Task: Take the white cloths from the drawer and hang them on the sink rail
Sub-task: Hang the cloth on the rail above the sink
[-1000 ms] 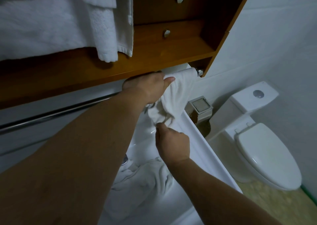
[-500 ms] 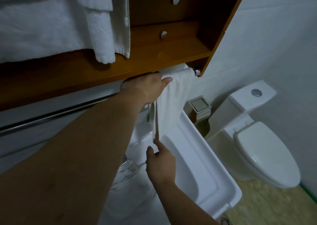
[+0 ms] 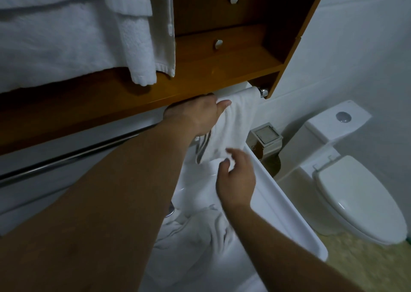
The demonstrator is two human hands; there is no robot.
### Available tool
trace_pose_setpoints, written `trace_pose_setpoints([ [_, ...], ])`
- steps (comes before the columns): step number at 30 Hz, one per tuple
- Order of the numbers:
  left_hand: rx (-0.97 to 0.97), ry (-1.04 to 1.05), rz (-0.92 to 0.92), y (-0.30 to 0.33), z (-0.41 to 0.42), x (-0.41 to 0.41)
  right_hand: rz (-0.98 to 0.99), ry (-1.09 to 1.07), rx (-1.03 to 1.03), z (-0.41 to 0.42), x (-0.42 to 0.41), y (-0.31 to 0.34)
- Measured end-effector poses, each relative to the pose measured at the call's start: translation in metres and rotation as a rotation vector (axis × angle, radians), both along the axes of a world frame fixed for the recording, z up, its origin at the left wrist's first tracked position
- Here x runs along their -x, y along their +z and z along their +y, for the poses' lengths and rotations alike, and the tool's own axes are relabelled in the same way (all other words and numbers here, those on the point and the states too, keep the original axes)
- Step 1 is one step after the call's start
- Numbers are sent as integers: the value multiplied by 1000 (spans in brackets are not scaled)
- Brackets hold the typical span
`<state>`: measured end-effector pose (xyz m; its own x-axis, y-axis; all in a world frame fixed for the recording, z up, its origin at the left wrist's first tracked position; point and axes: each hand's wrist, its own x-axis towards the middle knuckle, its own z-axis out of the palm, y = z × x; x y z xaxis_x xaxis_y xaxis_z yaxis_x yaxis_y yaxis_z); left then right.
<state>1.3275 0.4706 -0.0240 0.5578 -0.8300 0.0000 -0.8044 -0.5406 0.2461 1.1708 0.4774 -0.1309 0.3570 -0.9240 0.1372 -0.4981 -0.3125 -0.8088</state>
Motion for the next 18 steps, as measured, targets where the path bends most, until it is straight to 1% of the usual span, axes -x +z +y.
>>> trace_pose_setpoints([
  [1, -7, -10, 1, 1, 1, 0, -37, 6, 74, -12, -6, 7],
  [3, -16, -50, -131, 0, 0, 0, -76, 30, 270, -38, -15, 21],
  [4, -3, -38, -164, -1, 2, 1, -60, 58, 363, -52, -19, 27],
  [6, 0, -47, -167, 1, 2, 0, 18, 176, 567, -77, -25, 39],
  [8, -58, -101, -106, 4, -1, -4, 109, 305, 778, -101, -31, 46],
  [9, -70, -107, -96, 4, -2, -4, 157, 344, 851, -112, -35, 49],
  [10, -59, -92, -126, 1, -1, -4, 206, 364, 899, -121, -38, 53],
  [12, 4, -73, -288, -7, 0, 0, 320, 435, 919, -135, -44, 62],
  [13, 13, -76, -335, -8, 1, 2, 392, 500, 897, -138, -47, 68],
  [14, 13, -89, -314, -8, 1, -1, 472, 565, 859, -140, -51, 75],
  [15, 1, -98, -220, -8, -2, -5, 555, 617, 813, -142, -54, 82],
  [16, -13, -99, -89, -5, -2, -8, 625, 656, 768, -141, -57, 90],
  [17, -23, -96, -54, -5, 0, -9, 675, 685, 728, -140, -61, 98],
  [18, -33, -106, -179, -6, 3, -8, 710, 706, 705, -141, -64, 103],
])
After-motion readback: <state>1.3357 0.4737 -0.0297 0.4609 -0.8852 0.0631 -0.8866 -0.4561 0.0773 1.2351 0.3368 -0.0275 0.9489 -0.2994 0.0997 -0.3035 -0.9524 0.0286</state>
